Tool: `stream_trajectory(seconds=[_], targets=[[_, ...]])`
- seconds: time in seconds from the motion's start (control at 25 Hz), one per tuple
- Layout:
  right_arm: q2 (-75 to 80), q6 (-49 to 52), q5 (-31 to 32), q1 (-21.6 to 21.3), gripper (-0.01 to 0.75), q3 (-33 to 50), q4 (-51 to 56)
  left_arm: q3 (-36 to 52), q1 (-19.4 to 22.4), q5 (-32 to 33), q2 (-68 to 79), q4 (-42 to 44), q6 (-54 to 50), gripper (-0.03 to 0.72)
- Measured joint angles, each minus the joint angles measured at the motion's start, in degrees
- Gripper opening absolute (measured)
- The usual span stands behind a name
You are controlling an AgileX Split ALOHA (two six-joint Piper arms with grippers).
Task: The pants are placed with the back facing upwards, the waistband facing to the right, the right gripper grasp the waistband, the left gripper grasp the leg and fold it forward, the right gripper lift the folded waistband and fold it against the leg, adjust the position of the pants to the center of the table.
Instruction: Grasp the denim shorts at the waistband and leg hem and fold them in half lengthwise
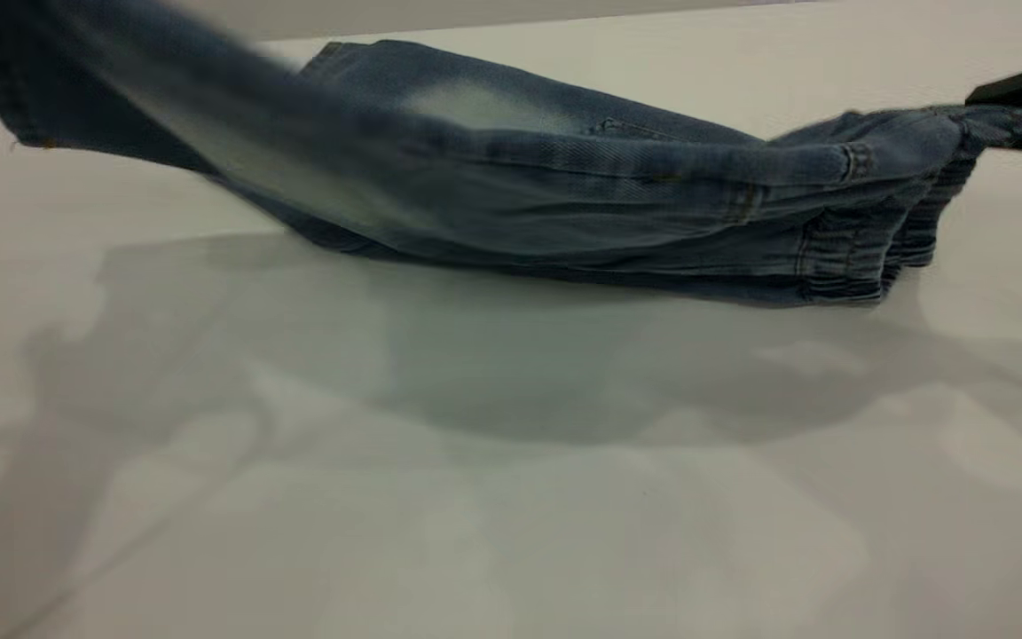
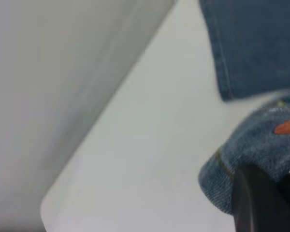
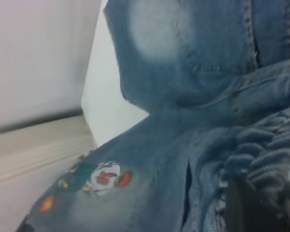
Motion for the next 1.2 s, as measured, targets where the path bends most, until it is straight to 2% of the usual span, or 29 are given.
stream_trajectory(seconds=[0.12,0.24,0.44,0.8,1.08,1.2], targets=[[1.8,1.7,-0.9,0.0,0.046,-3.0,0.0,-4.4,1.7,-1.5,7.1,10.9,-10.6,0.034],[4.6,3.8,-2.3,0.0,0.046,-6.6,0.1,-9.4,1.8,-2.1,13.9,21.6,-20.1,0.034],[10.3,6.7,-2.6,0.0,0.046,-12.3,0.2,-18.3,1.8,-2.9,24.9,31.4,-30.6,0.034],[15.5,9.5,-3.5,0.0,0.046,-15.9,0.1,-28.9,1.8,-2.4,40.2,32.2,-31.7,0.034],[16.5,11.3,-8.0,0.0,0.046,-15.9,0.2,-33.1,1.8,-1.3,46.7,32.1,-31.4,0.034],[17.5,11.3,-7.1,0.0,0.046,-15.9,0.2,-34.8,1.8,-0.8,49.0,32.1,-31.2,0.034]])
